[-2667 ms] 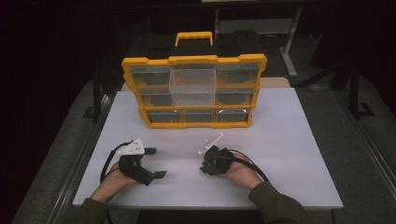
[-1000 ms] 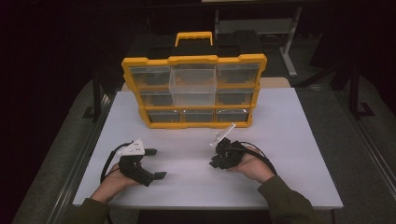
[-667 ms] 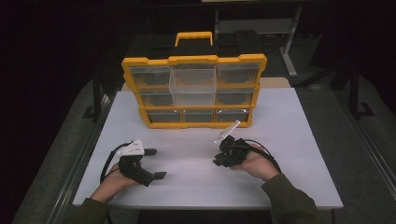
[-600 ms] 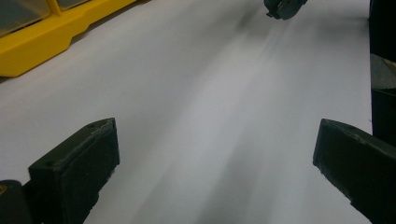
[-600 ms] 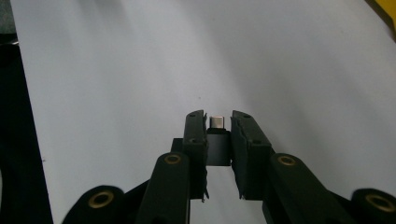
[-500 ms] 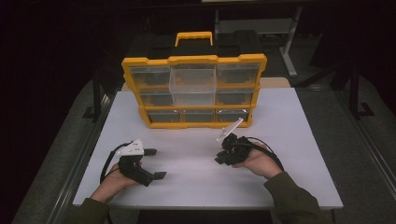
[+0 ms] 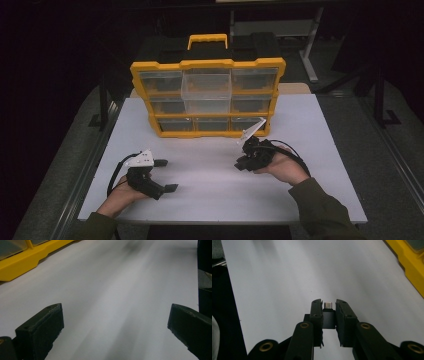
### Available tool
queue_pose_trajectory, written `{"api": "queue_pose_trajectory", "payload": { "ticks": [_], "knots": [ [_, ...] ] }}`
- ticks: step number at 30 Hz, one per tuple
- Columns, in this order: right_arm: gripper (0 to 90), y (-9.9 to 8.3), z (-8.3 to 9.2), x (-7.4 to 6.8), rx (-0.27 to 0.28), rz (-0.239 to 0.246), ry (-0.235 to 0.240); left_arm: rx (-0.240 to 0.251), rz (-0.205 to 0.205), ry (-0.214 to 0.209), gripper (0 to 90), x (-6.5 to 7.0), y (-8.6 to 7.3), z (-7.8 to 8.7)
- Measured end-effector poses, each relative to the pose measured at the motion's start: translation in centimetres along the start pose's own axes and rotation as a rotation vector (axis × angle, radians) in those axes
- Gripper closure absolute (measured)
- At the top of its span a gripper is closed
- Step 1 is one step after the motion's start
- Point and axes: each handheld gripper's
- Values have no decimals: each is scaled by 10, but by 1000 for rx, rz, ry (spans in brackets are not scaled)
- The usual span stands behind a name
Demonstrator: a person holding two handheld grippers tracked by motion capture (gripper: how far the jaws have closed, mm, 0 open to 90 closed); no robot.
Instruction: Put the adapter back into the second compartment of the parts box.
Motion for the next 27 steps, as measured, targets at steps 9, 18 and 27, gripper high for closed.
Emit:
{"api": "queue_pose_trajectory", "payload": {
  "ticks": [9, 18, 27],
  "knots": [
    [754, 8, 16, 5, 3, 2, -6, 1, 3, 0, 0, 0, 0, 0],
    [754, 20, 34, 9, 1, 11, -13, 3, 5, -2, 0, 0, 0, 0],
    [754, 29, 48, 13, 9, 18, -19, 2, 7, -5, 0, 0, 0, 0]
  ]
}}
Point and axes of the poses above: each handheld gripper's, and its own axes: z roughly backward along the jaws, y roughly out of its top, x roughly to its right, and after that the axes turned 4 degrees about x, right-handed
